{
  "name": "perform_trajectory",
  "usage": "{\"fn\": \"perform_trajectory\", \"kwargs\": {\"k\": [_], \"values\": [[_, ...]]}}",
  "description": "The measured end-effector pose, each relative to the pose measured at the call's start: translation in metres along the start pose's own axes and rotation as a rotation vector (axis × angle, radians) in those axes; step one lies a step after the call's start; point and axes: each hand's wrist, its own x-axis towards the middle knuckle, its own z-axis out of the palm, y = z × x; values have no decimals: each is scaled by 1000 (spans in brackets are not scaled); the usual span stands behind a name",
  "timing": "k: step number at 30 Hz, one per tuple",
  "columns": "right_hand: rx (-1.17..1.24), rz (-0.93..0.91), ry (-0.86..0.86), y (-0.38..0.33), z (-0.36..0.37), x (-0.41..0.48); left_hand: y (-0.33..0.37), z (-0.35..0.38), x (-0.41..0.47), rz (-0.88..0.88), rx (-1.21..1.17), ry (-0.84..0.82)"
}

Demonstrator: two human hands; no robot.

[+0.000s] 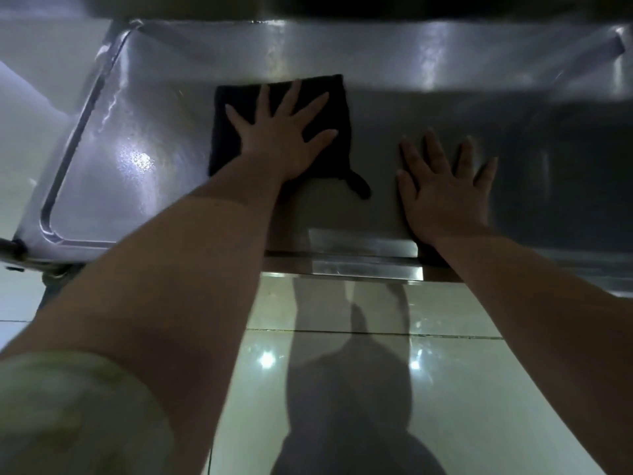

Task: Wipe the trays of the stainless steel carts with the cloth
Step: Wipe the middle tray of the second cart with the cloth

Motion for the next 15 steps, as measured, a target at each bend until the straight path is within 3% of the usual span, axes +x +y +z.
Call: {"fn": "perform_trajectory", "kwargs": {"k": [4, 6, 10, 15], "values": [[-5, -4, -21, 6, -3, 0, 84, 5, 0, 181, -1, -50], [25, -10, -12, 12, -2, 0, 91, 7, -1, 225, -4, -64], [42, -11, -11, 12, -2, 3, 8, -4, 4, 144, 13, 17], [-1, 23, -62, 8, -2, 4, -90, -9, -12, -12, 16, -23]]}}
